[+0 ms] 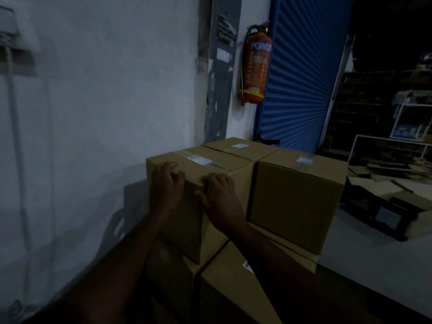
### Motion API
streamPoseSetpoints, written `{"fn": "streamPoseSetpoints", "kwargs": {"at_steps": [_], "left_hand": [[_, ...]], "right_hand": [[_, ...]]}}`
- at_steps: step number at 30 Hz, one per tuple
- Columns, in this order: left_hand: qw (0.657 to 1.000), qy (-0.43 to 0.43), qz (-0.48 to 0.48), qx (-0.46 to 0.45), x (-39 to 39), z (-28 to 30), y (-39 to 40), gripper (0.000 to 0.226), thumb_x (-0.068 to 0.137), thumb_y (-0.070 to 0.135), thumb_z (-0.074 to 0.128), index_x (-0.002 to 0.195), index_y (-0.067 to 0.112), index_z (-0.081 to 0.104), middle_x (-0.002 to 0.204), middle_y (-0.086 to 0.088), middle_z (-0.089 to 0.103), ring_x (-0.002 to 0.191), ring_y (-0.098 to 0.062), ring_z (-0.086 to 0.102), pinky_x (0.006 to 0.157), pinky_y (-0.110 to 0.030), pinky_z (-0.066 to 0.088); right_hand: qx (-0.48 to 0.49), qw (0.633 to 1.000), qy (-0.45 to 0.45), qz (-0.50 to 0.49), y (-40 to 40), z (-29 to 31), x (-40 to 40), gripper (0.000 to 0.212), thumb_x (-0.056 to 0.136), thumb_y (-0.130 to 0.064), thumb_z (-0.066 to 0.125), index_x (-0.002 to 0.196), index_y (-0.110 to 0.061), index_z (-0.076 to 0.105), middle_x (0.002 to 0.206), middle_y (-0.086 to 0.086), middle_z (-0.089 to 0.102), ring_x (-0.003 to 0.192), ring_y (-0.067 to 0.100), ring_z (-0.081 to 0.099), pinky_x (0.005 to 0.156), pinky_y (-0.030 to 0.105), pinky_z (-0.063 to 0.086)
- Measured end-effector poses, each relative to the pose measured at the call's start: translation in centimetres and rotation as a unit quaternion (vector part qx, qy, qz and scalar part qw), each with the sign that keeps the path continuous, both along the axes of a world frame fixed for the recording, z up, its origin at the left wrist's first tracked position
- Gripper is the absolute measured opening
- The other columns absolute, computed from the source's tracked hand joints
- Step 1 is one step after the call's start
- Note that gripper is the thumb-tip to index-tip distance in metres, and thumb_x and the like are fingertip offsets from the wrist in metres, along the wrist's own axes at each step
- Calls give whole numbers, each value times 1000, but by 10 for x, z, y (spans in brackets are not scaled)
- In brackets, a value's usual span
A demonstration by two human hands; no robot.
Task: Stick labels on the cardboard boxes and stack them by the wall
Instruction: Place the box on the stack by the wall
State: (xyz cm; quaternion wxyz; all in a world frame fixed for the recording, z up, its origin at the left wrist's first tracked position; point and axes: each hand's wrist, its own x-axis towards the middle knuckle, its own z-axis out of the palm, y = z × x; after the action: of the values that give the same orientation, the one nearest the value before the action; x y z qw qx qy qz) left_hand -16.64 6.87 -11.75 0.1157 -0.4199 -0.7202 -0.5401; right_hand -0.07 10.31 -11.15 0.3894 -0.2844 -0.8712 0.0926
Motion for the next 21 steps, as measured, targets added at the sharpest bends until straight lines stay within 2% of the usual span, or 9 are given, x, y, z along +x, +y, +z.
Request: {"fn": "streamPoseSetpoints", "kwargs": {"at_steps": [2, 4, 7, 10, 12, 15, 16, 18, 21], "left_hand": [[1000, 5, 4, -6, -15, 2, 4, 33, 95, 24, 64, 125, 8, 62, 134, -17, 54, 125, -34, 49, 102, -43, 40], [1000, -12, 16, -20, -31, 7, 8, 42, 93, 26, 66, 130, 7, 59, 141, -18, 49, 133, -35, 42, 108, -44, 36], [995, -90, 11, -38, -54, 19, 12, 75, 89, 33, 73, 151, 9, 37, 157, -16, 33, 145, -34, 30, 116, -47, 30], [980, -184, -42, -57, -68, 29, 13, 91, 86, 43, 75, 156, 13, 25, 157, -13, 35, 140, -33, 39, 113, -49, 38], [974, -206, -64, -73, -75, 30, 13, 89, 81, 52, 75, 151, 11, 36, 147, -13, 47, 128, -31, 51, 106, -49, 46], [975, -209, -47, -59, -99, 10, 23, 96, 57, 75, 75, 129, 14, 55, 124, -9, 61, 108, -27, 64, 88, -48, 59], [976, -208, -44, -51, -98, 7, 20, 95, 57, 75, 77, 126, 14, 55, 122, -8, 60, 107, -27, 64, 86, -48, 59], [977, -209, -39, -30, -73, 16, -1, 81, 72, 57, 80, 129, 10, 47, 124, -6, 53, 109, -26, 58, 91, -47, 56], [976, -214, -20, -19, -55, 23, -21, 67, 84, 38, 78, 129, 10, 37, 123, -8, 50, 111, -29, 54, 97, -48, 51]], "right_hand": [[11, 1000, 10, -11, 0, -6, -1, 43, 93, -49, 55, 127, -23, 55, 132, -3, 49, 127, 16, 34, 105, 31, 37], [26, 999, 27, -32, -1, -9, 0, 40, 92, -54, 53, 119, -24, 56, 125, -3, 51, 121, 15, 36, 98, 29, 40], [36, 996, 50, -68, -4, -10, 3, 34, 91, -55, 53, 109, -26, 54, 116, -4, 49, 112, 13, 36, 88, 25, 37], [19, 993, 77, -85, -6, -8, 4, 28, 89, -49, 60, 101, -25, 52, 113, -2, 46, 109, 14, 37, 85, 26, 36], [-21, 989, 110, -98, -7, -9, 3, 30, 86, -46, 64, 103, -24, 53, 121, 1, 45, 118, 17, 37, 88, 23, 32], [-107, 977, 136, -123, -13, -15, 1, 49, 88, -54, 59, 127, -27, 51, 138, 7, 42, 132, 20, 35, 92, 23, 29], [-132, 975, 135, -120, -15, -17, 0, 54, 88, -57, 57, 134, -29, 46, 141, 8, 41, 133, 21, 35, 93, 25, 32], [-157, 974, 121, -107, -21, -19, -1, 65, 86, -61, 58, 142, -34, 37, 148, 9, 34, 135, 25, 37, 100, 32, 40], [-169, 977, 101, -86, -28, -18, 2, 82, 77, -51, 75, 144, -37, 30, 153, 5, 25, 137, 24, 35, 106, 39, 42]]}}
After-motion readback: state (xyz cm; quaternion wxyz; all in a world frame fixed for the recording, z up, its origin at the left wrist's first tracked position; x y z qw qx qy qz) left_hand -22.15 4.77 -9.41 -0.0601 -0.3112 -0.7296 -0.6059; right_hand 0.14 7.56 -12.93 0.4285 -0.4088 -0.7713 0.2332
